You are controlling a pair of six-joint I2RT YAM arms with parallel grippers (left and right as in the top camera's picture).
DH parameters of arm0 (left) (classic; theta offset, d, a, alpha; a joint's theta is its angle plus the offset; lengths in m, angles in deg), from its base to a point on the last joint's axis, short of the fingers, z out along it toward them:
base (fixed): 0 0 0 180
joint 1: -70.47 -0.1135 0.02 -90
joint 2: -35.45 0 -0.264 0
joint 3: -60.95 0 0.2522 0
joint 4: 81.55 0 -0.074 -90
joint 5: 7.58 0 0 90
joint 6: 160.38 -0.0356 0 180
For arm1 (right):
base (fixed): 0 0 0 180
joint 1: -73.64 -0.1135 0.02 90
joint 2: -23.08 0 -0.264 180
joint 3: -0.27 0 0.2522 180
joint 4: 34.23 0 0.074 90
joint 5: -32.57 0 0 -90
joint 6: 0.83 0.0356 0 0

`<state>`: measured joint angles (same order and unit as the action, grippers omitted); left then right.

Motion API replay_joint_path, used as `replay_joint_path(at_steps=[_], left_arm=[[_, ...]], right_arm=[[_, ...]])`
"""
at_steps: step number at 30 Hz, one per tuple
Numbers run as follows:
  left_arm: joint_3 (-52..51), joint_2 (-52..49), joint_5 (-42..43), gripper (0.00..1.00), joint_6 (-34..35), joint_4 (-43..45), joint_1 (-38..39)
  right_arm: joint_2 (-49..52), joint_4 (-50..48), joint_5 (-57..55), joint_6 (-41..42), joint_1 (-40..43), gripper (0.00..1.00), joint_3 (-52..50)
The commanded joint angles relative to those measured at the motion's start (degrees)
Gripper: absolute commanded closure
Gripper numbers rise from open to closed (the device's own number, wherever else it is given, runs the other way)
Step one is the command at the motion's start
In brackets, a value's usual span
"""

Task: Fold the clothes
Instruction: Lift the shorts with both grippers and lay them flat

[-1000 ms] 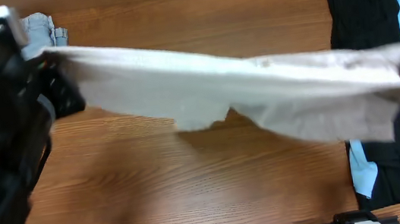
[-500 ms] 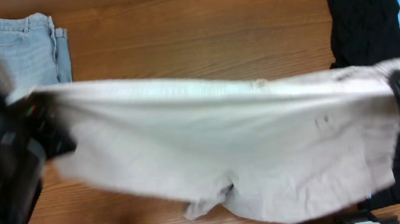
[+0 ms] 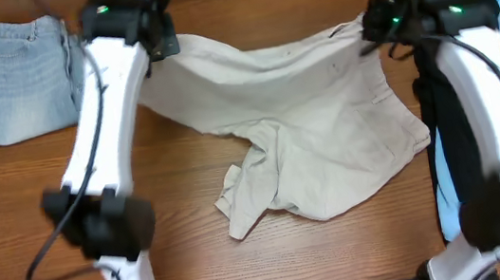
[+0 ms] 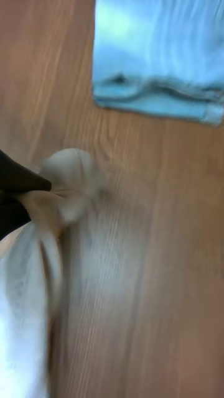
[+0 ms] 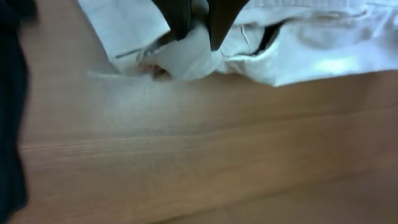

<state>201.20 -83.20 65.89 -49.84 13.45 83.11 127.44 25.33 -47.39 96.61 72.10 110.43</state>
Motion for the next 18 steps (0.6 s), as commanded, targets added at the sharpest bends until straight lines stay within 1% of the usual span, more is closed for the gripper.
replay_joint_path(at_steps=[1, 3, 5, 6, 7, 8, 9, 11, 13, 14, 18], left_arm=[[0.24, -8.98, -1.31, 0.96, -0.85, 8.37, -0.50], [0.24, -12.98, -1.49, 0.94, -0.85, 14.12, -0.52], [0.24, -15.76, -1.66, 0.76, -0.85, 19.26, -0.52], [0.24, -17.22, -1.64, 0.55, -0.90, 22.77, -0.52], [0.24, -17.79, -1.64, 0.44, -0.87, 24.52, -0.52], [0.24, -17.92, -1.64, 0.26, -0.87, 26.25, -0.63], [0.98, -17.42, -1.64, 0.01, -0.90, 29.57, -0.63], [3.02, -16.68, -1.64, 0.00, -0.90, 29.64, -0.74], [6.73, -15.63, -0.92, 0.00, -0.90, 27.36, -0.79], [10.86, -14.38, 1.70, 0.00, -0.90, 22.88, -0.79], [19.12, -10.62, 9.88, 0.00, -2.38, 11.23, -0.42]], right_arm=[[8.85, -8.83, -0.63, -0.35, 0.17, 0.92, 0.57], [13.40, -14.95, -0.87, -0.33, 0.17, 0.85, 0.57], [17.14, -21.20, -1.33, -0.13, 0.17, 0.74, 0.57], [18.86, -24.94, -1.49, -0.13, 0.17, 0.62, 0.57], [19.56, -26.56, -1.46, -0.11, 0.24, 0.47, 0.57], [19.91, -27.98, -1.46, -0.11, 0.24, 0.25, 0.57], [19.63, -29.57, -1.44, 0.13, 0.33, 0.00, 0.96], [18.47, -28.61, -1.42, 1.49, 0.55, 0.00, 2.23], [16.59, -26.12, -0.85, 2.93, 0.87, 0.00, 3.28], [14.34, -22.49, 0.50, 3.30, 1.09, 0.00, 4.24], [5.90, -12.59, 1.60, 3.10, 1.42, 0.00, 4.83]])
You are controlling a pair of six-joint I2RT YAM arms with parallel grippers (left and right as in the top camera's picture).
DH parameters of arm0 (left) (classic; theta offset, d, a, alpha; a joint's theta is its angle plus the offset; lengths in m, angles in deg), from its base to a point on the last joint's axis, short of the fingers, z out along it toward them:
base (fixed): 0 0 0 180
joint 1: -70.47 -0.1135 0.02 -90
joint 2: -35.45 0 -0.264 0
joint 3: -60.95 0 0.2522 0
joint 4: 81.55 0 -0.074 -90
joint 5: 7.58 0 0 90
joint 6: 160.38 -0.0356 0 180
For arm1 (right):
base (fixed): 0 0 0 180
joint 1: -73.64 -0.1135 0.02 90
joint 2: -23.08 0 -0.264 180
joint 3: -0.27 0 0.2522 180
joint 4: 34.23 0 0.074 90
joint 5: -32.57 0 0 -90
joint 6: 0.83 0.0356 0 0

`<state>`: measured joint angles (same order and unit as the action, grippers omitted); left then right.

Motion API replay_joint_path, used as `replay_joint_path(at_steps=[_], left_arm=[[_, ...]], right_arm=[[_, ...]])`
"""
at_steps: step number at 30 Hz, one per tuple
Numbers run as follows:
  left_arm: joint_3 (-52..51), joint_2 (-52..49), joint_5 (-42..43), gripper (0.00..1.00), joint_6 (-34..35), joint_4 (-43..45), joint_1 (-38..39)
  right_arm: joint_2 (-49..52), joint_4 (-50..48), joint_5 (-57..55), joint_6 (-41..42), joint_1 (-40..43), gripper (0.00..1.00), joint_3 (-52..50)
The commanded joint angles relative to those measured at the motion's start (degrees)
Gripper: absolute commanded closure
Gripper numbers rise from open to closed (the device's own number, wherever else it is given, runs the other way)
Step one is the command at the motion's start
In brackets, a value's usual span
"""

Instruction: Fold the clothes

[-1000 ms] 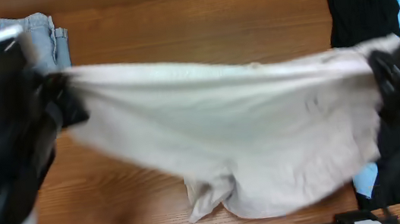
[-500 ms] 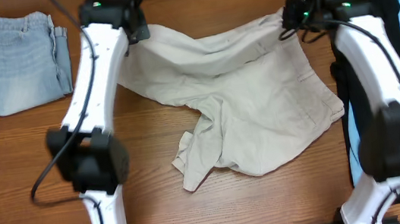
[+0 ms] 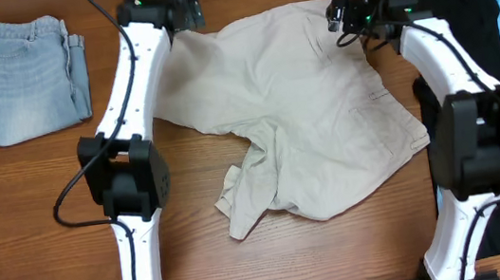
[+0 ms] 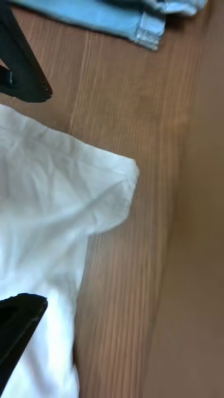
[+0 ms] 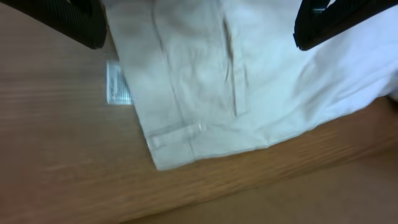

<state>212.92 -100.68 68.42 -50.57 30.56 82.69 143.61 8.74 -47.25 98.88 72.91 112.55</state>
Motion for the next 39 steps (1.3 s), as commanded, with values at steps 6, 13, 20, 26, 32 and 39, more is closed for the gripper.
replay_joint_path(at_steps=[6, 13, 20, 26, 32, 39], left_arm=[[9.94, 13.92, 13.05, 0.00, -1.62, -23.41, 3.15], [9.92, 14.53, 11.96, 0.00, -1.60, -37.13, 8.20], [7.15, 14.95, 17.68, 0.01, -3.34, -42.69, 8.48], [-0.68, 16.65, 18.97, 0.05, -0.28, -42.69, 8.98], [-13.18, 29.00, 10.23, 0.06, 5.29, -42.49, 13.00], [-40.35, 45.33, 12.46, 0.06, 7.69, -30.88, 18.32]], right_arm=[[-25.83, 21.55, 2.95, -3.32, 0.59, 0.00, 2.71], [-31.80, 31.50, 2.97, -3.32, 0.59, 0.00, 2.71], [-31.69, 38.71, 2.97, -3.32, 0.59, 0.00, 2.71], [-31.69, 43.78, 2.67, -4.17, 0.59, 0.00, 2.71], [-31.69, 44.83, 2.73, -4.22, 0.59, 0.00, 2.71], [-31.69, 44.61, 2.71, -4.22, 0.59, 0.00, 2.71]])
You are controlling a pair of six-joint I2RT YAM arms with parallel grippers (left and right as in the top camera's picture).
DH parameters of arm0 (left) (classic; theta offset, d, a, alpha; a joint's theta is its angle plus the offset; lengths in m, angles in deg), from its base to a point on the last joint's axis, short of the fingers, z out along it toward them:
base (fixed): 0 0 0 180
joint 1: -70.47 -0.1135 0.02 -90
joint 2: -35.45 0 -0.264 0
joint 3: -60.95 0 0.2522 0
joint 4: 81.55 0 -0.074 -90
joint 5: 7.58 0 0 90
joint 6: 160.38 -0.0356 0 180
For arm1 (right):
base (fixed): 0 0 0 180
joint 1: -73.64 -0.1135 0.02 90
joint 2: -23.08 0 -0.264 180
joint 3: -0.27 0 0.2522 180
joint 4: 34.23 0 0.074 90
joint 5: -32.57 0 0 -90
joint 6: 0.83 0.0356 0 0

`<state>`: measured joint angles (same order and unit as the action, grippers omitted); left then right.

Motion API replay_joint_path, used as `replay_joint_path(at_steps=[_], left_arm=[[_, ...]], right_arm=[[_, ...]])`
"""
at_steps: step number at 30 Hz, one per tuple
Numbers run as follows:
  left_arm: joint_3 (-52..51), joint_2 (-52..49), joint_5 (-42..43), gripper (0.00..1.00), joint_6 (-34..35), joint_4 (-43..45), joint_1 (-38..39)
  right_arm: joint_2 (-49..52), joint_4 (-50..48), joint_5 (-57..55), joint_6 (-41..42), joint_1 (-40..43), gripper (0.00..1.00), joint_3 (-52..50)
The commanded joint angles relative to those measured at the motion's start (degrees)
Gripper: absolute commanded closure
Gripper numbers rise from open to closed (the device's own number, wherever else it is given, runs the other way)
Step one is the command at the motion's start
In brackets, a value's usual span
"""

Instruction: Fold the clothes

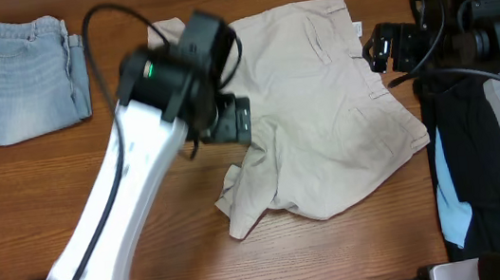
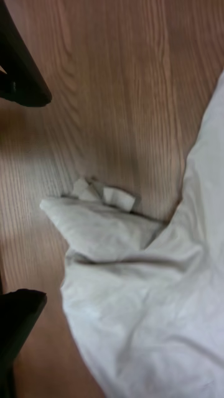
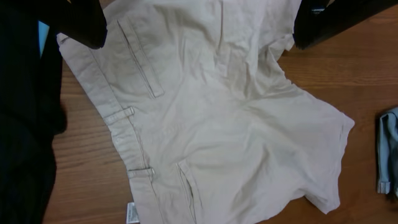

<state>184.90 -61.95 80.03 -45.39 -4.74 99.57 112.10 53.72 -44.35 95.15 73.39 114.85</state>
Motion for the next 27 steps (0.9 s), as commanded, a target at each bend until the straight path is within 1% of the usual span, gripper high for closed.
replay_joint_path(at_steps=[1, 5, 7, 9, 12, 13, 18, 21, 24, 25, 27], left_arm=[[-17.62, 8.55, 2.16, 0.07, 2.51, 7.21, 2.08], [-34.62, 13.40, 2.60, 0.12, 4.83, 16.37, 3.78], [-42.01, 14.99, 4.48, 0.15, 5.05, 21.31, 4.28], [-48.48, 15.69, 6.54, 0.20, 5.07, 25.40, 4.57], [-55.41, 15.67, 9.55, 0.27, 5.03, 30.23, 4.92], [-59.36, 15.67, 10.73, 0.32, 5.01, 33.40, 5.22], [-63.71, 15.67, 11.04, 0.40, 4.61, 38.97, 5.44], [-65.05, 15.65, 11.04, 0.40, 2.71, 42.34, 5.44], [-67.04, 15.28, 11.45, 0.46, -0.04, 46.58, 5.44], [-67.43, 14.93, 11.45, 0.49, -0.22, 47.36, 5.44], [-67.80, 14.32, 11.47, 0.62, -0.17, 47.95, 5.44]], right_arm=[[-0.17, -0.35, -0.20, -0.48, 0.11, 0.00, 0.42], [-0.17, -0.31, -0.20, -0.46, 0.11, 0.00, 0.39], [-0.17, -0.37, -0.20, -0.46, 0.11, 0.00, 0.39], [-0.17, -0.37, -0.20, -0.46, 0.11, 0.01, 0.39], [-0.17, -0.33, -0.22, -0.46, 0.11, 0.01, 0.39], [-0.17, -0.33, -0.22, -0.46, 0.11, 0.01, 0.39], [-0.17, -0.57, -0.20, -0.46, 0.11, 0.01, 0.39], [-0.17, -0.98, -0.22, -0.46, 0.11, 0.01, 0.39], [-0.17, -1.27, -0.55, -0.44, 0.11, 0.01, 0.39], [-0.17, -1.25, -0.98, -0.44, 0.11, 0.01, 0.39], [-0.17, -1.20, -1.97, -0.42, 0.11, 0.01, 0.39]])
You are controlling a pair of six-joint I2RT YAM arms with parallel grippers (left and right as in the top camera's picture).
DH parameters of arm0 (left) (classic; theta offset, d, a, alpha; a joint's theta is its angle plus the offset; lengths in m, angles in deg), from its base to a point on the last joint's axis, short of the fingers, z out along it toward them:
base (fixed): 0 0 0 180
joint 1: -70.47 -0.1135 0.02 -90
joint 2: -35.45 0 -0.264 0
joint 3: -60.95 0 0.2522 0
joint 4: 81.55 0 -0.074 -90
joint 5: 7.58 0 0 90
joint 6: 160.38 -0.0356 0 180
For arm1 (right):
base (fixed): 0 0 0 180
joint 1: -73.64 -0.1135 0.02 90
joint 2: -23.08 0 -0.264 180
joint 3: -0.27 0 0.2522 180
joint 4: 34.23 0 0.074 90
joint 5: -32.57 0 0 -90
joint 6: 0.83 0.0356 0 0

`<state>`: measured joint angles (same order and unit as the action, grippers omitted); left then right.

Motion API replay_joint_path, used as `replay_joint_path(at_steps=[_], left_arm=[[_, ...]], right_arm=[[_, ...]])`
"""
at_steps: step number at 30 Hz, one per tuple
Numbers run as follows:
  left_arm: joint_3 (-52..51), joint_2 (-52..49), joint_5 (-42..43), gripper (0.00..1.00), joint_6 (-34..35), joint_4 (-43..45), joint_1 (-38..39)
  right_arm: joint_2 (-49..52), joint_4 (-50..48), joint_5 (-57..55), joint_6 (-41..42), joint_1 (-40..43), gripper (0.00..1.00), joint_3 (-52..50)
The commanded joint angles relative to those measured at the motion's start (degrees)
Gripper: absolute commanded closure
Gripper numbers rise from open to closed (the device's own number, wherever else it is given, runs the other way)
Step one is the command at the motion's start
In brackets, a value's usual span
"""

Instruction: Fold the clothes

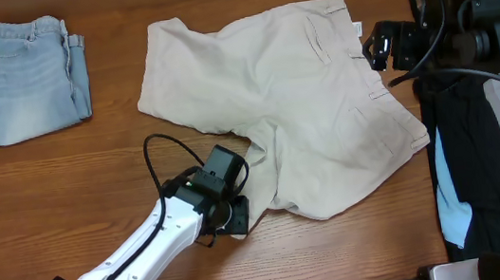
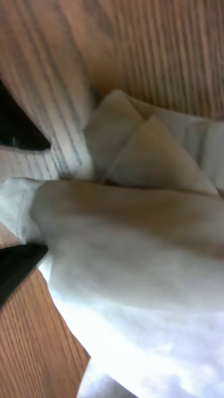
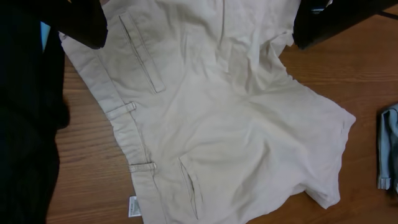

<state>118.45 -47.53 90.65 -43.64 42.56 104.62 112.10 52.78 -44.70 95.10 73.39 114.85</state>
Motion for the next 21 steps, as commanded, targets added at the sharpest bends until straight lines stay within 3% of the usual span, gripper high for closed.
replay_joint_path(at_steps=[1, 8, 10, 15, 18, 21], left_arm=[[-1.36, -0.63, 0.83, 0.71, -1.92, 0.66, 0.39], [-1.33, -1.03, 0.70, 0.87, -1.92, 0.66, 0.39], [-1.20, -1.03, 0.63, 0.96, -1.90, 0.87, 0.26], [3.63, -1.01, 0.66, 0.96, -2.43, -1.42, -0.04], [13.86, -0.96, -0.90, 0.96, -6.43, -8.57, -1.86], [23.41, -0.96, -8.02, 0.96, -6.51, -15.17, -4.33]], right_arm=[[-0.17, -0.31, -1.79, -0.39, 0.11, 0.01, 0.39], [-0.17, -0.83, -1.81, -0.39, 0.11, 0.01, 0.39], [-0.17, -0.85, -1.79, -0.39, 0.11, 0.01, 0.39], [-0.17, -0.87, -1.77, -0.39, 0.11, 0.02, 0.39], [-0.17, -0.90, -1.81, -0.42, 0.11, 0.02, 0.39], [-0.17, -0.85, -3.17, -0.39, 0.11, 0.02, 0.39]])
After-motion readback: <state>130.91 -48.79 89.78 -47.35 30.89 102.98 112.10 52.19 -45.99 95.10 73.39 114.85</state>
